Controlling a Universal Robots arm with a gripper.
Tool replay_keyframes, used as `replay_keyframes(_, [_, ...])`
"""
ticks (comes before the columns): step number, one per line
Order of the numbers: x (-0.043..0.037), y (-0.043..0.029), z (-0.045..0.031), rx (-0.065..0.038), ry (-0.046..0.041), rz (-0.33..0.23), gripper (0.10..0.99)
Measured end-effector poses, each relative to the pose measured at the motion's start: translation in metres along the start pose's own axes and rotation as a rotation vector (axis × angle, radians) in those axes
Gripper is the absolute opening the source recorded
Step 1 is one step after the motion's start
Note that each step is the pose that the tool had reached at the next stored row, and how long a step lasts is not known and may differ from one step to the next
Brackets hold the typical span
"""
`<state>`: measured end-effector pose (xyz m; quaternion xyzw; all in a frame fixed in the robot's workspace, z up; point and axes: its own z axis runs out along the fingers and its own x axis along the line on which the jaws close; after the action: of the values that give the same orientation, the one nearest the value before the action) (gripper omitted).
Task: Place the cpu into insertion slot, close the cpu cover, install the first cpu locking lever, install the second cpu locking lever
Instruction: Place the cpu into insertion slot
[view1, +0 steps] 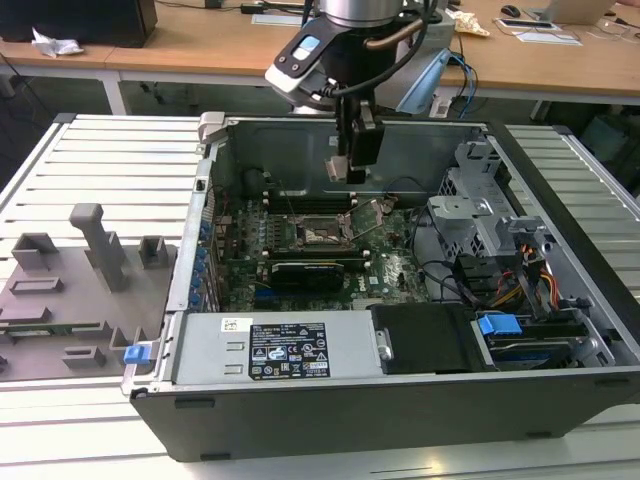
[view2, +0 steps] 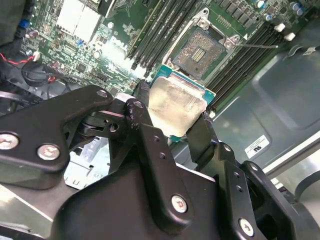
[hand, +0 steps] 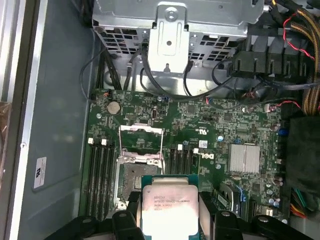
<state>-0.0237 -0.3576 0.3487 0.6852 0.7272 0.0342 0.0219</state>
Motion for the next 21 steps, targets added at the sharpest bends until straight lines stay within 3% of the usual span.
replay_keyframes(14, [0.0000, -0.0001, 0.0008, -0.002, -0.0111, 0.139, 0.541])
replay_keyframes(21, [0.0000, -0.0001, 0.0009, -0.003, -0.0144, 0.180, 0.541])
